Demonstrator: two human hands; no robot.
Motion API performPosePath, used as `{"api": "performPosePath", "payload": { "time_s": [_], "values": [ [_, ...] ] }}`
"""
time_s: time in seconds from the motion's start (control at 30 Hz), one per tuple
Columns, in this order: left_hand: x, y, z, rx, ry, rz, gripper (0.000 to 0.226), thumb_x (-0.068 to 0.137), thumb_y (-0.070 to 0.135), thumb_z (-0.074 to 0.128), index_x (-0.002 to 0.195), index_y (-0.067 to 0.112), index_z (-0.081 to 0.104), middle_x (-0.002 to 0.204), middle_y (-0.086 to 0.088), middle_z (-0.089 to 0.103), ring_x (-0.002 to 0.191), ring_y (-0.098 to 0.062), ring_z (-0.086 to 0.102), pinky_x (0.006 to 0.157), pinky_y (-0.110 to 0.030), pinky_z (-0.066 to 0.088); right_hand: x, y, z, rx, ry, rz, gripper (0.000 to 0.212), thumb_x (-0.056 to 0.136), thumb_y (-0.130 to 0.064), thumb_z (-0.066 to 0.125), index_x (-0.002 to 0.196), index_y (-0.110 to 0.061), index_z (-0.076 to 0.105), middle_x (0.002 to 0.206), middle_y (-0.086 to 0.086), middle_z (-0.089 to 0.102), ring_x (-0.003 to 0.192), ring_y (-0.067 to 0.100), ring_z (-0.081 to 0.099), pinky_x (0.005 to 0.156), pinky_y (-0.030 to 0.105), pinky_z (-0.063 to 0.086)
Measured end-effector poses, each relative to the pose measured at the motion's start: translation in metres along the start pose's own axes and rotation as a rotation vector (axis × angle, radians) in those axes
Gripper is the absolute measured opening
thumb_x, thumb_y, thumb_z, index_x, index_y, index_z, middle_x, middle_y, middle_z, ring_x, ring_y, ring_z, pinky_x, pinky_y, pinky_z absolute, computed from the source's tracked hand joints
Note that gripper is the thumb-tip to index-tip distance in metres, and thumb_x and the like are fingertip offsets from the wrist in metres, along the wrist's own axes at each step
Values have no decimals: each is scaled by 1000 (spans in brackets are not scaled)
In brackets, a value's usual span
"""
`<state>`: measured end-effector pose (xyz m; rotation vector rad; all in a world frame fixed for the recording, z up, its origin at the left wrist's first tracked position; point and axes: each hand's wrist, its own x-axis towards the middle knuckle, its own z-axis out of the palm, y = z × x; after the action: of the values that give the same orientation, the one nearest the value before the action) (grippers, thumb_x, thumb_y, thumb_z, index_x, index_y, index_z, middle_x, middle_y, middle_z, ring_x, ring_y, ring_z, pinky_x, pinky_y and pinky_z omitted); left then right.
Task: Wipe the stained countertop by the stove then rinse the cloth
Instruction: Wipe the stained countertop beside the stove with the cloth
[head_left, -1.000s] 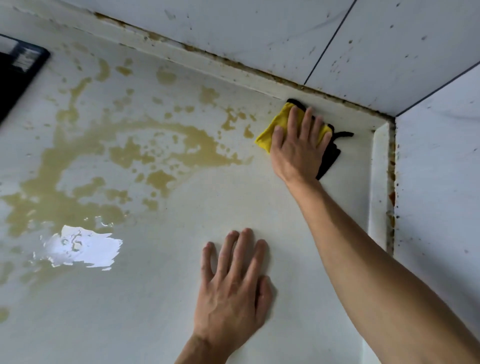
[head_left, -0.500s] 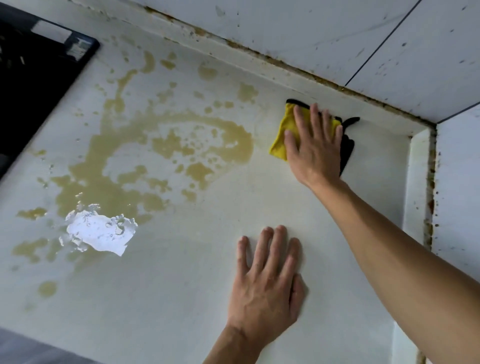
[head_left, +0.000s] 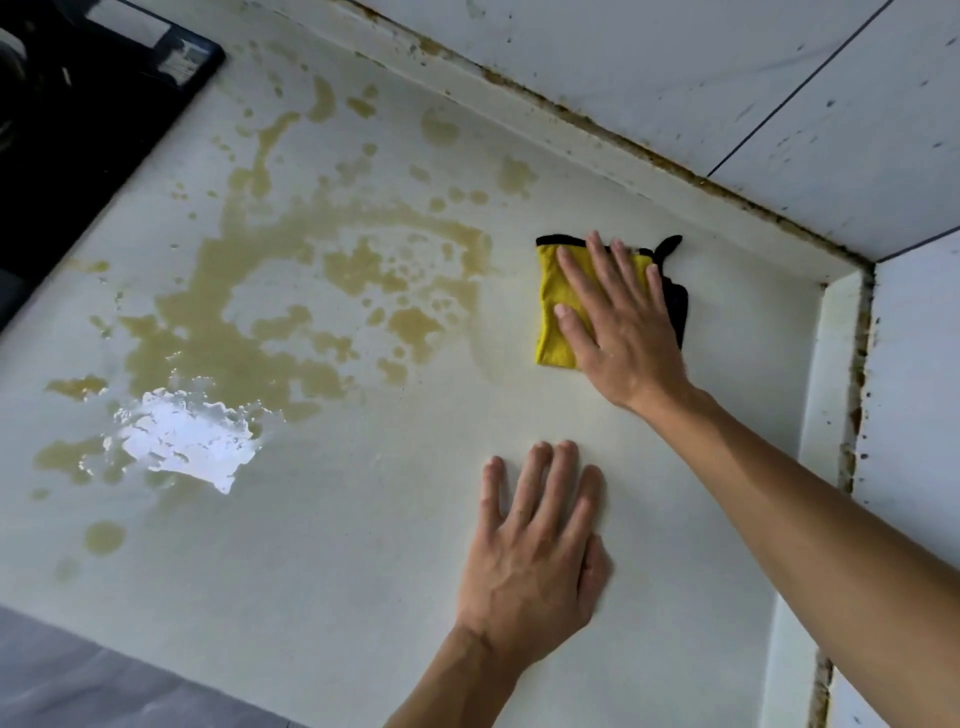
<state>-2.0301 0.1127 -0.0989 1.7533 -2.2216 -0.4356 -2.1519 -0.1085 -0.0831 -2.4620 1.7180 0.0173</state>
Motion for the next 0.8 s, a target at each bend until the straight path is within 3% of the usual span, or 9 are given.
{"api": "performPosePath", "payload": {
  "time_s": [0.13, 0.27, 0.33, 0.5, 0.57, 0.8],
  "values": [
    [0, 0, 2, -3, 33, -4, 55, 100, 41, 52, 148, 16, 54, 165, -13, 42, 153, -36, 40, 124, -65, 20, 52, -15, -3, 10, 16, 155, 64, 110, -54, 17, 169, -32, 9, 178, 4, 3, 164, 29, 1, 131, 57, 0],
    [0, 0, 2, -18, 34, -11, 54, 99, 41, 52, 148, 17, 53, 166, -12, 40, 155, -35, 37, 125, -64, 17, 92, -46, -2, 39, 2, 193, 65, 110, -54, 14, 169, -29, 3, 178, 6, -2, 164, 29, -3, 131, 57, -4],
    [0, 0, 3, -17, 23, -10, 54, 99, 41, 52, 148, 17, 53, 167, -12, 38, 156, -35, 34, 125, -64, 17, 85, -60, 1, 49, 4, 113, 65, 110, -54, 16, 169, -29, 5, 178, 7, 0, 164, 29, -2, 131, 57, -4],
    [0, 0, 1, -14, 19, -23, 56, 98, 43, 55, 148, 19, 54, 167, -10, 40, 156, -32, 34, 126, -61, 17, 20, -48, 12, -6, 19, -328, 63, 110, -56, 26, 168, -34, 15, 178, 3, 11, 164, 26, 8, 131, 55, 5],
    [0, 0, -1, -15, 24, -26, 55, 97, 43, 56, 147, 20, 56, 165, -9, 43, 155, -31, 37, 126, -61, 21, 19, -33, 8, -8, -3, -377, 63, 109, -57, 28, 168, -38, 15, 178, 0, 11, 164, 24, 8, 131, 55, 6],
    [-1, 1, -9, 2, 25, -23, 53, 99, 41, 55, 147, 18, 59, 164, -9, 47, 153, -31, 42, 124, -61, 31, 6, -63, 11, 35, -4, 30, 66, 108, -57, 20, 169, -33, 11, 178, 6, 4, 164, 29, 1, 130, 57, -1]
  ]
}}
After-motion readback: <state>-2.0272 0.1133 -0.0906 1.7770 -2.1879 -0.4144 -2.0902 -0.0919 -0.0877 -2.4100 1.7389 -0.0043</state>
